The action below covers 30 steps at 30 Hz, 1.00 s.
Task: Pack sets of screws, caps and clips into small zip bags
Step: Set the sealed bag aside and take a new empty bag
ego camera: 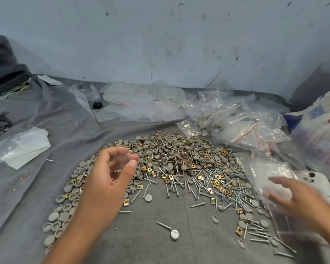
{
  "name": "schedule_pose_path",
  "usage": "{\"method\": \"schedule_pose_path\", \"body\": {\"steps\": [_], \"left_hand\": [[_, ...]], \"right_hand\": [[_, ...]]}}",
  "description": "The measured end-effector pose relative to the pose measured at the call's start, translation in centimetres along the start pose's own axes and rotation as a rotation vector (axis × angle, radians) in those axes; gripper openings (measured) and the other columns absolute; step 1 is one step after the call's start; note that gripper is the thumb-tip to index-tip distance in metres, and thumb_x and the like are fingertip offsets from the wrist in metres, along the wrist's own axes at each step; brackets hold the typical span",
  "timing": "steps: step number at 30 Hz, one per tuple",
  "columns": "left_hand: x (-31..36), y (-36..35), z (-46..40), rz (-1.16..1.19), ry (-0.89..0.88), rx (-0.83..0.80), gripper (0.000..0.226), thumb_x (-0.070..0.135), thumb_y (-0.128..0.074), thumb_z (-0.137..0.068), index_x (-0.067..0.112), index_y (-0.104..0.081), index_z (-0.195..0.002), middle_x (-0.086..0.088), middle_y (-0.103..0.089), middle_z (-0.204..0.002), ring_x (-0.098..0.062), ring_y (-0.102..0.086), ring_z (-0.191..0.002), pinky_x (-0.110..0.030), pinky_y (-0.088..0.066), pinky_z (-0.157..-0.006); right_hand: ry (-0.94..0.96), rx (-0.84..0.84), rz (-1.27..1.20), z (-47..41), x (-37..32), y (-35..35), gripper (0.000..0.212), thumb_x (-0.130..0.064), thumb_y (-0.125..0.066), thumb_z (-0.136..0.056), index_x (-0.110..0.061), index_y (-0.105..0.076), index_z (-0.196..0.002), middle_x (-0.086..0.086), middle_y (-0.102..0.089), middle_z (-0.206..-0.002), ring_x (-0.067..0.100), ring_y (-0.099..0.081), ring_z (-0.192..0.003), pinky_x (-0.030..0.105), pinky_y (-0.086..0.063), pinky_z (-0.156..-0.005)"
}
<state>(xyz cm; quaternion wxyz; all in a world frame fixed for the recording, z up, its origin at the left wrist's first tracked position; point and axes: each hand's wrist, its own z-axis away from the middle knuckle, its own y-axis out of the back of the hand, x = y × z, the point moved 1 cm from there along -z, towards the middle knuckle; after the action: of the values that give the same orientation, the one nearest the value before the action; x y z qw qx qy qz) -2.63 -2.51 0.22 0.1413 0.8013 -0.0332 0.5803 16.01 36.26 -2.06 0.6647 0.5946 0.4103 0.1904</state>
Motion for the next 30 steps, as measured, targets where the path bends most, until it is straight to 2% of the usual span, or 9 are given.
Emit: {"method": "schedule_pose_path", "body": {"steps": [3, 6, 8, 14, 19, 21, 25, 28, 30], "left_hand": [[-0.1, -0.1, 0.1, 0.006, -0.009, -0.015, 0.027, 0.065, -0.059, -0.079, 0.056, -0.055, -0.104, 0.018, -0.073, -0.112, -0.006, -0.068, -0.108, -0.043, -0.052, -0.093], [-0.2, 0.1, 0.1, -0.001, 0.000, -0.012, 0.027, 0.065, -0.058, -0.079, 0.056, -0.055, -0.104, 0.020, -0.072, -0.111, -0.005, -0.068, -0.107, -0.042, -0.052, -0.091], [-0.2, 0.0, 0.2, -0.014, 0.002, -0.034, 0.027, 0.065, -0.057, -0.080, 0.055, -0.055, -0.105, 0.021, -0.072, -0.111, -0.002, -0.067, -0.107, -0.040, -0.052, -0.090], [0.0, -1.7, 0.8, -0.030, 0.029, -0.136, 0.019, 0.053, -0.062, -0.086, 0.051, -0.060, -0.104, 0.020, -0.072, -0.110, 0.000, -0.066, -0.107, -0.033, -0.051, -0.091], [0.0, -2.1, 0.8, 0.225, 0.172, -0.313, 0.064, 0.062, -0.072, -0.073, 0.032, -0.061, -0.128, 0.013, -0.071, -0.125, -0.007, -0.065, -0.118, -0.032, -0.052, -0.098], [0.2, -1.9, 0.8, 0.371, 0.229, -0.399, 0.060, 0.059, -0.078, -0.076, 0.026, -0.068, -0.125, 0.003, -0.073, -0.124, -0.012, -0.067, -0.117, -0.025, -0.052, -0.095], [0.0, -0.8, 0.4, 0.380, 0.234, -0.188, 0.028, 0.044, -0.084, -0.075, 0.023, -0.080, -0.093, -0.004, -0.078, -0.087, -0.008, -0.072, -0.076, -0.012, -0.052, -0.066], [-0.4, 0.1, -0.2, 0.242, 0.227, -0.040, 0.024, 0.048, -0.071, -0.075, 0.029, -0.077, -0.088, -0.003, -0.078, -0.082, -0.010, -0.072, -0.071, -0.018, -0.052, -0.064], [-0.6, 0.7, -0.5, 0.158, 0.215, 0.030, 0.024, 0.051, -0.068, -0.076, 0.031, -0.075, -0.087, 0.000, -0.078, -0.081, -0.008, -0.070, -0.071, -0.026, -0.051, -0.071]], "right_hand": [[-0.064, -0.007, -0.138, 0.3, 1.5, -0.4, 0.018, -0.029, -0.073, -0.088, -0.045, -0.067, -0.083, -0.006, -0.073, -0.100, 0.015, -0.073, -0.074, 0.048, -0.061, -0.069], [-0.042, 0.225, -0.299, -0.4, 0.7, 1.1, 0.006, -0.046, -0.065, -0.086, -0.044, -0.067, -0.081, -0.009, -0.074, -0.091, 0.013, -0.069, -0.081, 0.032, -0.053, -0.077], [0.010, 0.257, -0.495, -0.2, -2.1, 2.9, 0.014, -0.057, -0.063, -0.080, -0.048, -0.071, -0.089, -0.011, -0.075, -0.086, 0.008, -0.069, -0.079, 0.024, -0.053, -0.073], [0.228, -0.104, -0.992, 0.7, -13.9, 4.7, 0.032, -0.048, -0.067, -0.076, -0.029, -0.078, -0.099, -0.003, -0.077, -0.095, 0.008, -0.069, -0.081, 0.027, -0.055, -0.065], [0.147, -0.535, -1.360, 2.1, -20.6, 2.1, 0.029, -0.033, -0.067, -0.075, -0.017, -0.080, -0.095, 0.005, -0.076, -0.096, 0.022, -0.063, -0.081, 0.031, -0.054, -0.063], [0.090, -0.688, -1.504, 2.6, -22.0, 0.8, 0.028, -0.029, -0.065, -0.079, -0.013, -0.080, -0.095, 0.011, -0.077, -0.100, 0.021, -0.073, -0.082, 0.030, -0.060, -0.063], [-0.077, -0.843, -1.547, 2.1, -22.0, -2.0, 0.057, -0.052, -0.057, -0.083, -0.010, -0.071, -0.120, 0.012, -0.070, -0.125, 0.025, -0.070, -0.102, 0.042, -0.058, -0.086], [-0.112, -0.909, -1.581, 2.1, -20.8, -3.6, 0.095, -0.080, -0.065, -0.068, -0.016, -0.053, -0.137, 0.010, -0.066, -0.133, 0.028, -0.065, -0.120, 0.051, -0.057, -0.091], [-0.028, -0.937, -1.531, 2.5, -20.5, -4.5, 0.099, -0.071, -0.082, -0.058, -0.012, -0.056, -0.133, 0.010, -0.067, -0.131, 0.028, -0.066, -0.119, 0.047, -0.058, -0.090]]}}
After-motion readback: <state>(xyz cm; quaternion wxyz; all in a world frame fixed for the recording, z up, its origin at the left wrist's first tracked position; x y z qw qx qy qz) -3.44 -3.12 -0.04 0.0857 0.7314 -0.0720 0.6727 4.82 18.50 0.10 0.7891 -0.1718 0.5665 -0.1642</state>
